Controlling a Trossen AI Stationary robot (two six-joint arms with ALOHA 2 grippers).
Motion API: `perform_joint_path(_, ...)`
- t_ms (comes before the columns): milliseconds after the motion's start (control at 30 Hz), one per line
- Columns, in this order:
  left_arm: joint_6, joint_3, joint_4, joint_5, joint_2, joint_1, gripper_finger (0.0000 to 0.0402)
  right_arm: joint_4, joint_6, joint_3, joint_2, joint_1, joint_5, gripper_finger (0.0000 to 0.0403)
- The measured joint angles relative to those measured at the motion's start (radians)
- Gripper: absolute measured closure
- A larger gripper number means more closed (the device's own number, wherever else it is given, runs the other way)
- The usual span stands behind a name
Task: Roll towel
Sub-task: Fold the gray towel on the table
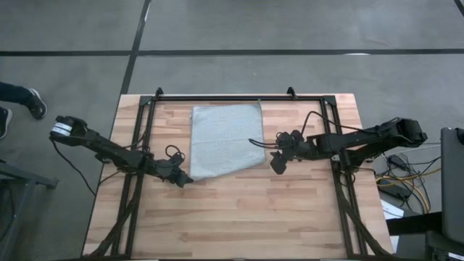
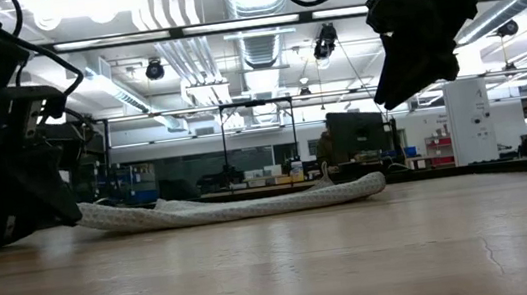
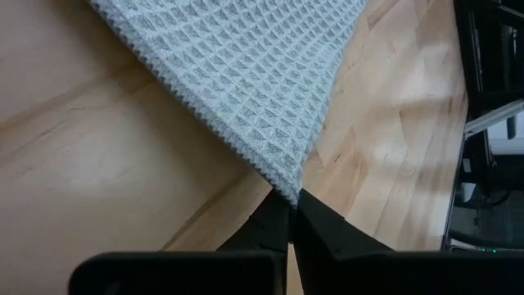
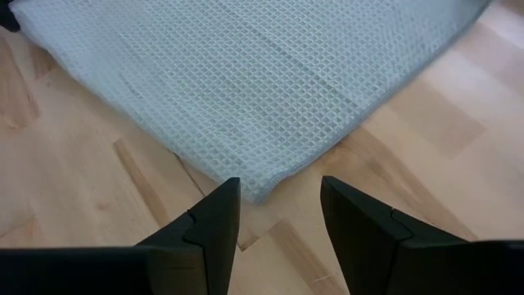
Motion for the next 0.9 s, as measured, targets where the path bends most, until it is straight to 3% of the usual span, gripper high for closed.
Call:
perform_joint_path(167, -0.008, 0.0, -0.002, -0.001, 0.0, 0.0, 0.0397, 0.003, -0.146, 0.0, 0.0, 0.0, 0.002, 0.0234)
perform_joint_path(900, -0.061, 0.0, -0.002, -0.034, 0.0, 0.0, 0.0396, 0.002, -0.148, 0.0, 0.0, 0.0, -0.001, 0.0234)
